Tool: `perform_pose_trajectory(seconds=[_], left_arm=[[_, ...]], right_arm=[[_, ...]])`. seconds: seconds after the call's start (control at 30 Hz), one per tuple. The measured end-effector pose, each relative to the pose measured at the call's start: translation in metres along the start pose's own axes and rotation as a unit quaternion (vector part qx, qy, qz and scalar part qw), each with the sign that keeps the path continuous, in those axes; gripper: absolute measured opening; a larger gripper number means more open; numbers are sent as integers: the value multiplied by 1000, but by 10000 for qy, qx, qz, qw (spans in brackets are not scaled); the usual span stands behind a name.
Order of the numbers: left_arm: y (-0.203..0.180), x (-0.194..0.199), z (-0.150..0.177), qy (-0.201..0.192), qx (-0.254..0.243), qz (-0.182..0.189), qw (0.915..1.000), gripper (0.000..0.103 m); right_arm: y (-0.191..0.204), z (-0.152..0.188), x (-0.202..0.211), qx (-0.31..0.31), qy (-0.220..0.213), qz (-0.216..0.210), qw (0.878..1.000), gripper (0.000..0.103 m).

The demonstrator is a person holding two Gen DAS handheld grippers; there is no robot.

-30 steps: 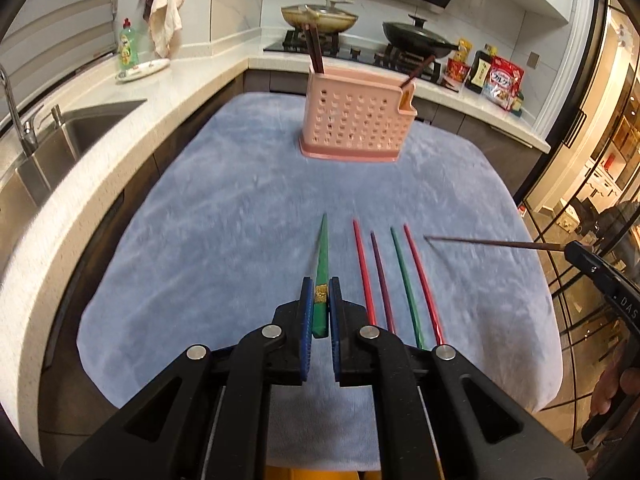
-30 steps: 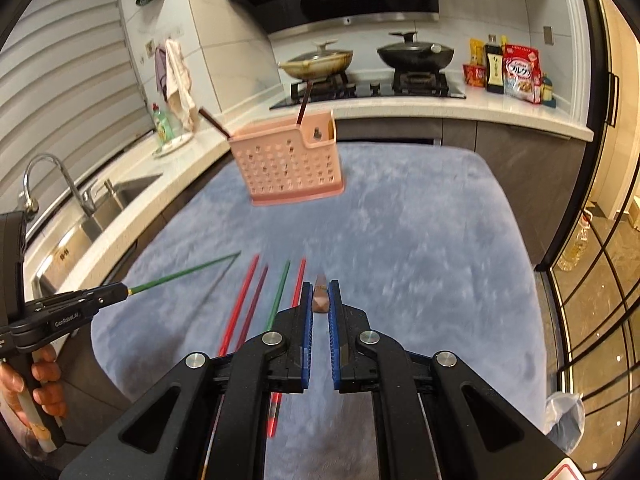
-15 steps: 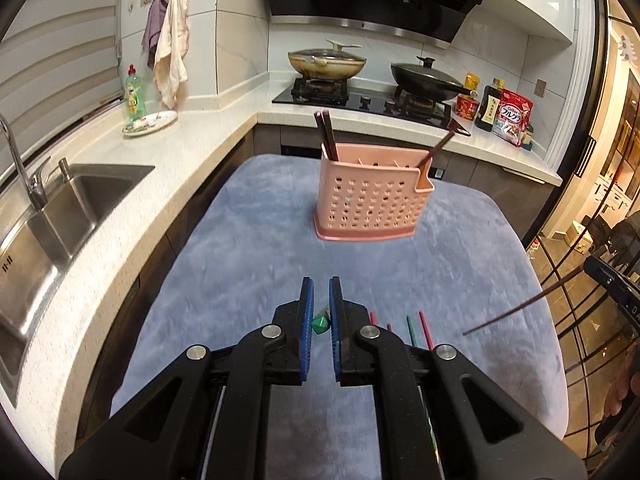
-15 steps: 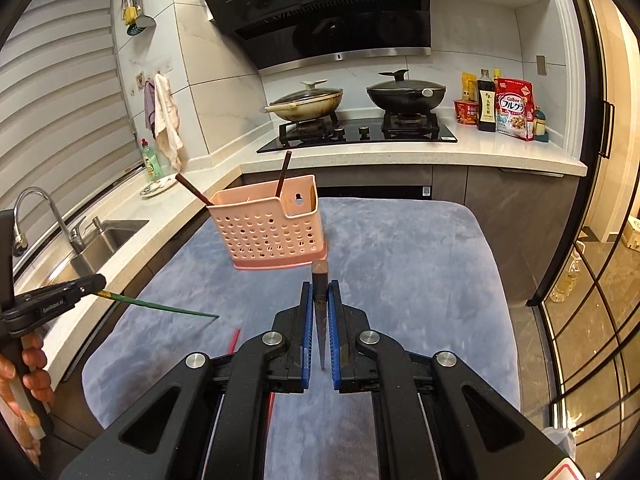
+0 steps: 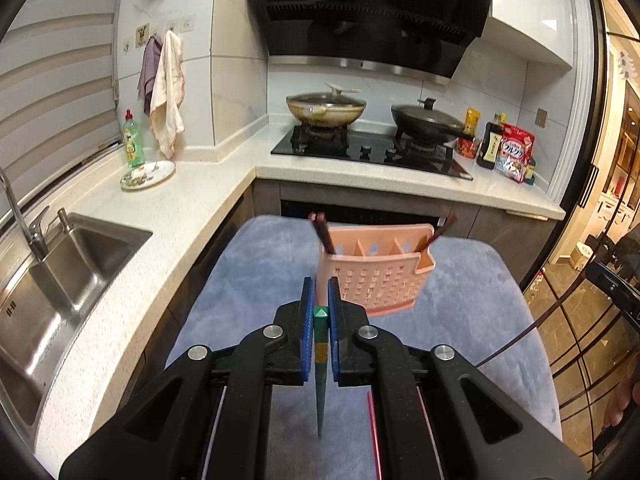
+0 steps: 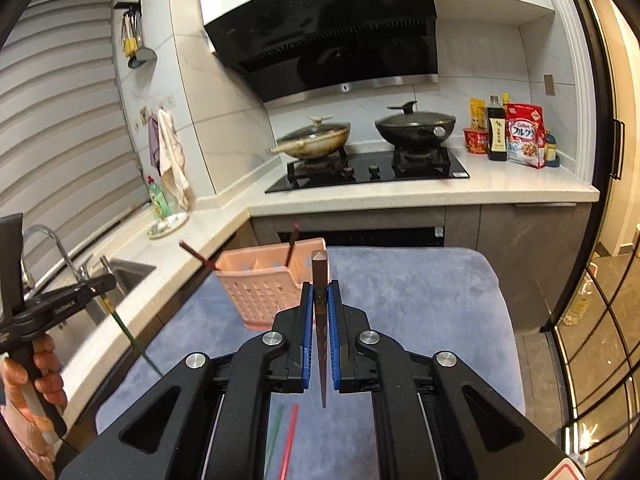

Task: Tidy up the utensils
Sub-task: 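Lower the green chopstick into the pink holder while the right tool inserts the brown one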

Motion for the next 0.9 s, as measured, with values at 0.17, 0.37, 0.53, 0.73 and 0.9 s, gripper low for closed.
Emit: perform_pose_trajectory(seconds=[0.17, 0.37, 0.53, 0.73, 0.9], left_arm=[[-7, 1, -45, -363, -45, 22, 9993, 6], [-16, 3, -100, -828, -11, 84, 9965, 6], [-20, -5, -145, -1176, 53, 90, 9930, 6], [-18, -23, -180, -1414, 225, 88, 9897, 6], [-18, -45, -184, -1408, 213, 64, 9898, 6]], right_arm=[[12, -42, -14, -35, -271, -199, 9994, 7], [32, -91, -38, -112, -566, -454, 9973, 7], [42, -123, -58, -205, -723, -568, 9956, 7], [52, -135, -93, -185, -658, -519, 9963, 7], [55, -126, -121, -126, -484, -455, 9977, 7]])
Point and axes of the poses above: each gripper's, at about its wrist camera, not at the fingertips, and x roughly against the way its jaws point, y to its left, z to its underside, the point moved 9 cm from there along -x, roughly the way its jaws point, and after that the axes turned 2 degrees about z, right-handed, at the moved point
